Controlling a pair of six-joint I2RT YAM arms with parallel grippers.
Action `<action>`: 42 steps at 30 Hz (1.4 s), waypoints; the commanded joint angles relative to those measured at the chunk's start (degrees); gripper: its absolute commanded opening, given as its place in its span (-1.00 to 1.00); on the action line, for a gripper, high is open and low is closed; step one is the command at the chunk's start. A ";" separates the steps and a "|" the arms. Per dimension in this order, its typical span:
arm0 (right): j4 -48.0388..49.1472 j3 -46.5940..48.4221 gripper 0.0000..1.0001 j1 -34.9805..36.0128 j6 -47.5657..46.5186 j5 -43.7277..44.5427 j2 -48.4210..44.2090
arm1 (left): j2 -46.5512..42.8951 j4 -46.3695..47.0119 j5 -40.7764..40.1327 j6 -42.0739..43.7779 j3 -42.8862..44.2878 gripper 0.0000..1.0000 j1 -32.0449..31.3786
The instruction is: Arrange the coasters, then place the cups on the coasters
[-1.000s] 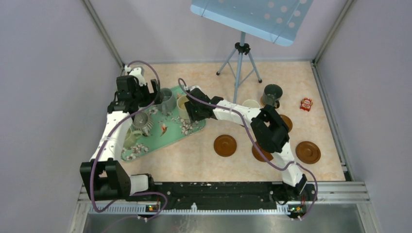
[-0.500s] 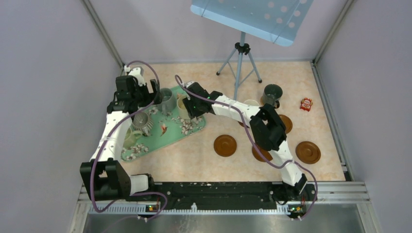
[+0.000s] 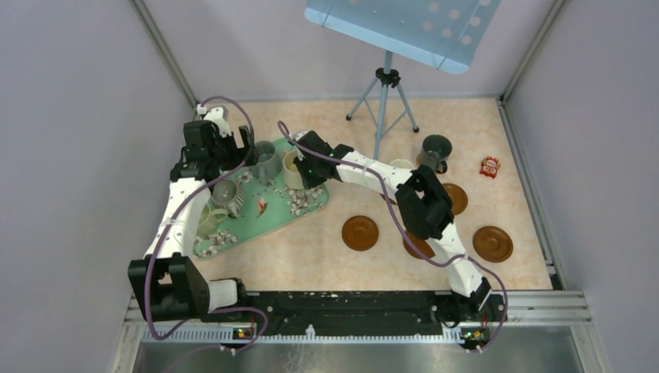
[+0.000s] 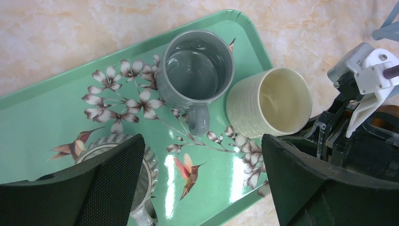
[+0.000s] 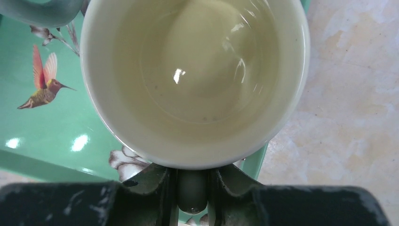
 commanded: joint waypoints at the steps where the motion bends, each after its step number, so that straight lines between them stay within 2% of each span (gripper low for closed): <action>1: -1.01 3.72 -1.00 -0.74 -2.27 -3.57 -0.22 | -0.67 2.74 0.34 0.07 -0.63 0.97 0.36; 8: 4.21 -3.50 -1.00 -1.14 -6.87 -4.77 -9.45 | -2.04 2.55 -0.57 1.11 -0.84 0.97 0.45; 15: 4.21 -7.27 -1.00 -2.67 -10.07 -15.59 -18.52 | -2.06 2.63 -0.91 1.91 -0.85 0.97 0.42; 23: 1.83 -14.72 -1.00 -5.49 -17.22 -22.71 -30.76 | -2.48 2.63 -0.19 2.11 -1.12 0.98 0.45; 28: -1.94 -19.53 -1.00 -11.66 -20.83 -31.63 -37.96 | -2.72 3.00 0.40 2.18 -1.52 0.98 0.43; 35: -9.43 -25.64 -1.00 -18.81 -27.42 -34.55 -46.57 | -2.32 3.35 1.03 1.45 -1.71 0.97 0.45; 42: -12.26 -34.51 -1.00 -32.34 -30.52 -40.87 -59.35 | -3.70 4.30 1.98 1.39 -2.95 0.97 0.47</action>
